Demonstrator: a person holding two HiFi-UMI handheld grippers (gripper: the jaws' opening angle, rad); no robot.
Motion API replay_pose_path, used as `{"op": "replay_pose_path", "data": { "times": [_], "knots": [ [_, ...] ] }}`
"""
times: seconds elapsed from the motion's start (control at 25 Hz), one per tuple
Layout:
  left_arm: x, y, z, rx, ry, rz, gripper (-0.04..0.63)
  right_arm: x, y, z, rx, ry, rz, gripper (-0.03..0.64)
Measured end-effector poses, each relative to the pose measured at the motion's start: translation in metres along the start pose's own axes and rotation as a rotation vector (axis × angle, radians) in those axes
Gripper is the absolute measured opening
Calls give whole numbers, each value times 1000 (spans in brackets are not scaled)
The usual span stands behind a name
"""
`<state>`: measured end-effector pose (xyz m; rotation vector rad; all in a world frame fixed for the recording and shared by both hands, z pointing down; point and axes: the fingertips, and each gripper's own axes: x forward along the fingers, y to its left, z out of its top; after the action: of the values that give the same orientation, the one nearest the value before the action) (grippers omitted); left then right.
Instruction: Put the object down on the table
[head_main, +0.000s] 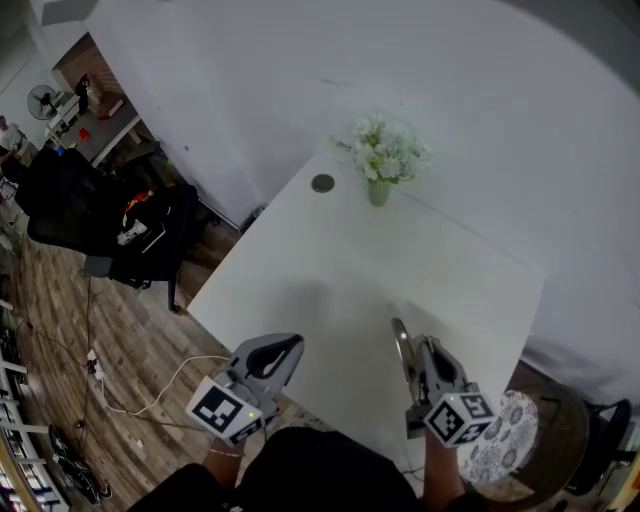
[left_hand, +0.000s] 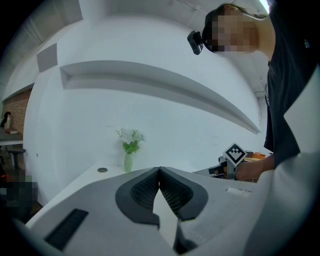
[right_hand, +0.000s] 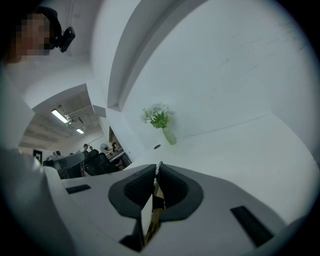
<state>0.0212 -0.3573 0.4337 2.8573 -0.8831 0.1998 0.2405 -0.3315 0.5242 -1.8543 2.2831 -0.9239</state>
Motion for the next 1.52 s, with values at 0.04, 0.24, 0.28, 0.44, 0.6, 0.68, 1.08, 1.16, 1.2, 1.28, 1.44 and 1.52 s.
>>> {"op": "replay_pose_path", "data": {
  "times": [0.04,0.24,0.28,0.44,0.6,0.68,1.08,1.16,1.2,1.28,1.44,1.52],
  "knots": [
    [2,0,0,-3,5,-1,0,1,-2,-1,1,4,-2,20],
    [6,2,-1,-1,4,-9,0,4,-9,-7,7,20,-18,20],
    [7,3,-1,1,8,-10,0,5,-11,-8,6,23,-21,20],
    [8,5,-8,-38,62,3,0,9,-18,-14,11,43,-34,20],
    [6,11,-9,-38,61,10,0,15,-19,-19,17,60,-42,20],
    [6,13,-10,-41,61,14,0,19,-19,-21,15,68,-44,20],
    [2,23,-10,-32,26,20,0,26,-23,-32,4,99,-68,20],
    [2,23,-10,-38,24,21,0,27,-24,-35,2,106,-71,20],
    [2,23,-10,-45,28,22,0,27,-25,-36,2,110,-73,20],
    [1,23,-10,-49,26,20,-1,27,-26,-40,-2,121,-78,20],
    [0,26,-11,-43,14,22,0,28,-28,-45,2,136,-85,20],
    [-1,26,-10,-41,11,21,0,28,-30,-50,6,151,-86,20]
  ]
}}
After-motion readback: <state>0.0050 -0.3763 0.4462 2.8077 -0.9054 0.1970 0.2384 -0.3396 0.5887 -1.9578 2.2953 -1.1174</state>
